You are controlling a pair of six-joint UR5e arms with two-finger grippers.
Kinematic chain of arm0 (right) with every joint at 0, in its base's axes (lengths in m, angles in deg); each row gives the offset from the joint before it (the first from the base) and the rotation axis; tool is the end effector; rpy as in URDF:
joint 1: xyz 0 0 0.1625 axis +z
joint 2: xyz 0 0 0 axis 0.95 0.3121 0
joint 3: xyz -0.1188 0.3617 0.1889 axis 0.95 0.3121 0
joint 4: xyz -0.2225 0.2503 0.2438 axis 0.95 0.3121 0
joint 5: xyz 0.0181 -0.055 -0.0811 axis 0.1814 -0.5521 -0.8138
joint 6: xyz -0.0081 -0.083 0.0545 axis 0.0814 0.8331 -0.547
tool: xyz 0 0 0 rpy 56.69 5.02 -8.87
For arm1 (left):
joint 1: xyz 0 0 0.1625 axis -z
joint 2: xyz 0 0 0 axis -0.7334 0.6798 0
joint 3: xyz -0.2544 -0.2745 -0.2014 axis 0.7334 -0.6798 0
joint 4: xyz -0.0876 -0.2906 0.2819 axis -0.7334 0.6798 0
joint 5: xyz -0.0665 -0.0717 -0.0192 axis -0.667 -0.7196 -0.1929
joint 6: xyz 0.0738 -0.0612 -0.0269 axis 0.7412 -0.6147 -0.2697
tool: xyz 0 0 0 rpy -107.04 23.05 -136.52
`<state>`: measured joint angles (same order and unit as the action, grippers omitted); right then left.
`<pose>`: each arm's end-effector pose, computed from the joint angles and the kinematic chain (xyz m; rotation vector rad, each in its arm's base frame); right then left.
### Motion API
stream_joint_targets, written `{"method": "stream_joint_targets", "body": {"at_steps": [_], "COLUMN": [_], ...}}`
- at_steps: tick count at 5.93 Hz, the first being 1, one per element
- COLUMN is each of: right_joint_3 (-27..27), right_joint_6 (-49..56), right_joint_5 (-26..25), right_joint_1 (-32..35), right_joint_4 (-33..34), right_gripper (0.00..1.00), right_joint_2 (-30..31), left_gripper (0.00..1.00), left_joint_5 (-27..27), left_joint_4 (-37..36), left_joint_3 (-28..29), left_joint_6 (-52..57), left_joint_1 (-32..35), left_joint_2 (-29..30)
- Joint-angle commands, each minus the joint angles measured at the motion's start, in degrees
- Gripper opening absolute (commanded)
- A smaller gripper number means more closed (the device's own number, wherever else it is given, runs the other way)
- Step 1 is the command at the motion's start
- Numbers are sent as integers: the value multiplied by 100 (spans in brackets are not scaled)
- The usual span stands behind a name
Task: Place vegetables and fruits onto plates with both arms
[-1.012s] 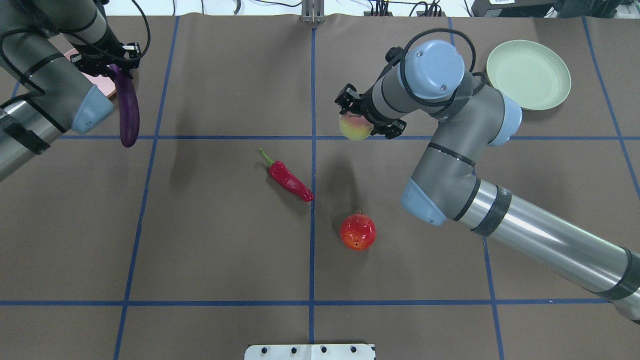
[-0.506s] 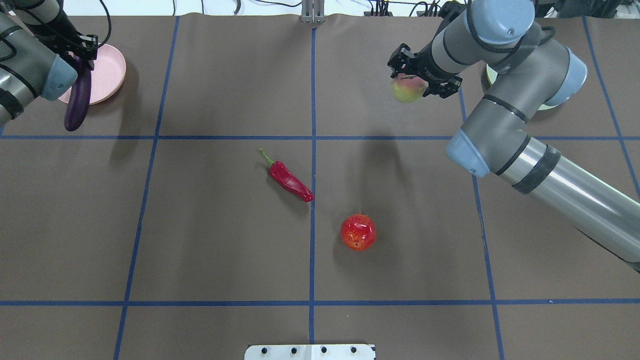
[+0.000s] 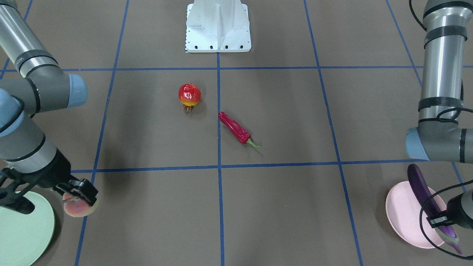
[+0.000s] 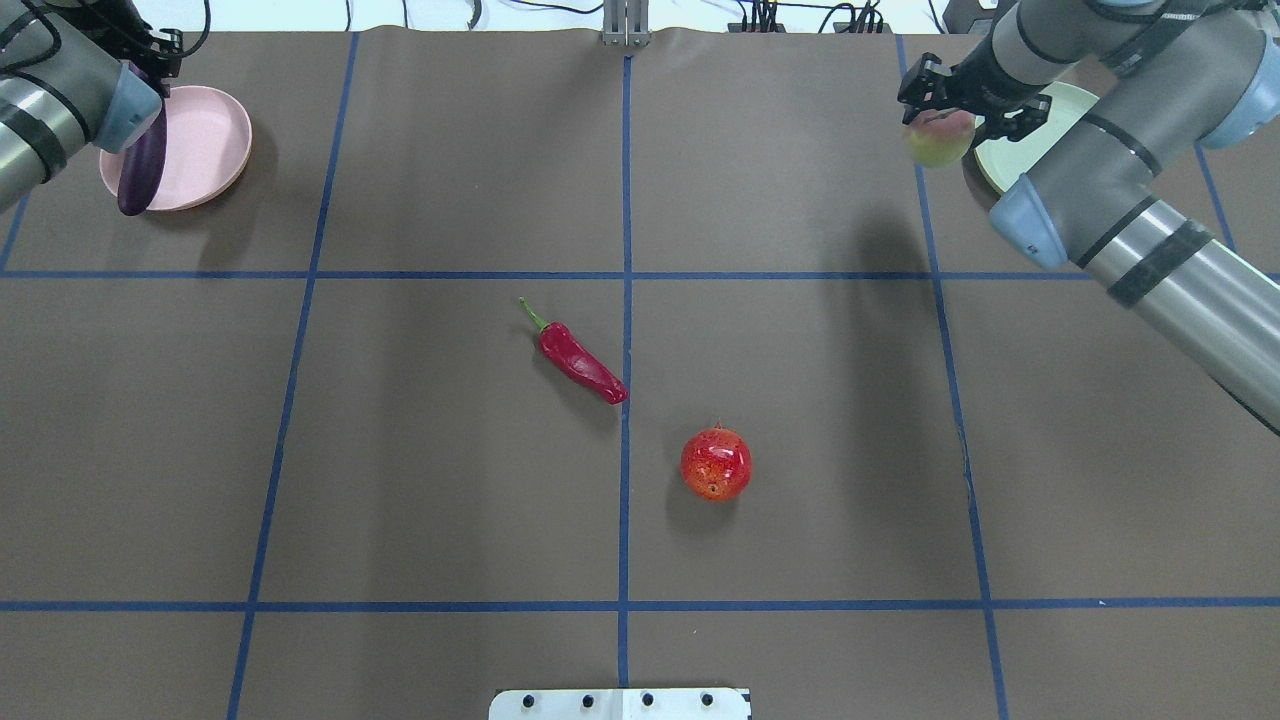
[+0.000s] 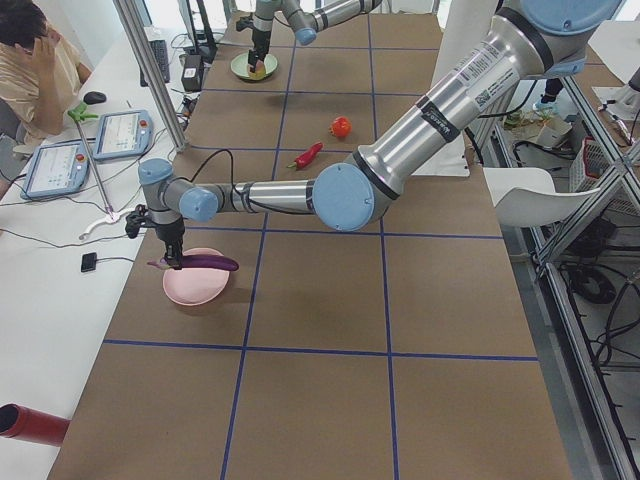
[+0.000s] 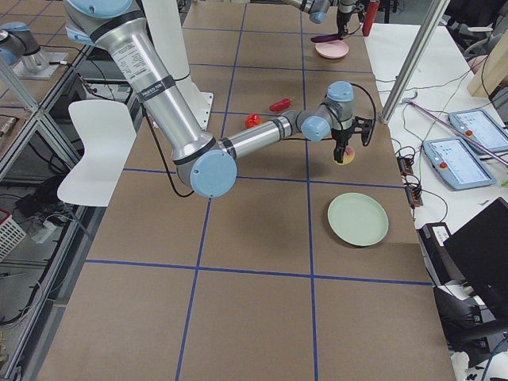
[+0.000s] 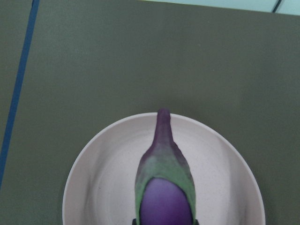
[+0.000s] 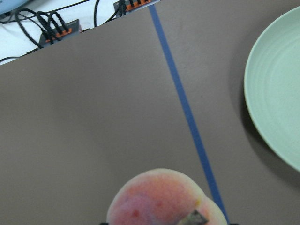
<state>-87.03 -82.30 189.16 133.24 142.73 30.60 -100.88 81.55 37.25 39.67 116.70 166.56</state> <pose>-0.2777 -0.6879 0.4023 0.1227 -0.8219 0.3897 0.2082 -0.8102 0.5277 0.0693 0.5707 -0.2150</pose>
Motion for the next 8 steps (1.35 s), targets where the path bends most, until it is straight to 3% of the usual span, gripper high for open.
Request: {"method": "stream_joint_targets", "body": {"at_steps": [1, 3, 5, 6, 7, 8], "right_joint_3": [458, 721, 1195, 1572, 1628, 1681], "right_joint_6": [806, 1238, 1529, 1529, 1529, 1529], "right_joint_5": [170, 170, -21, -67, -67, -76], "right_joint_1": [308, 431, 590, 633, 643, 651], "right_joint_4": [-12, -12, -134, -561, -609, -618], "right_gripper": [0, 0, 0, 0, 0, 0], "right_joint_2": [100, 259, 233, 233, 233, 233], "left_gripper": [27, 100, 100, 100, 100, 100], "left_joint_5": [335, 346, 337, 259, -90, -337], "left_joint_4": [401, 524, 525, 499, 376, -364], "left_joint_3": [489, 526, 518, 439, -92, -1037], "left_joint_6": [-24, -33, -355, -915, -1356, -1969], "left_joint_1": [-10, -36, -27, -27, -45, -149], "left_joint_2": [199, 226, 366, 593, 586, 543]}}
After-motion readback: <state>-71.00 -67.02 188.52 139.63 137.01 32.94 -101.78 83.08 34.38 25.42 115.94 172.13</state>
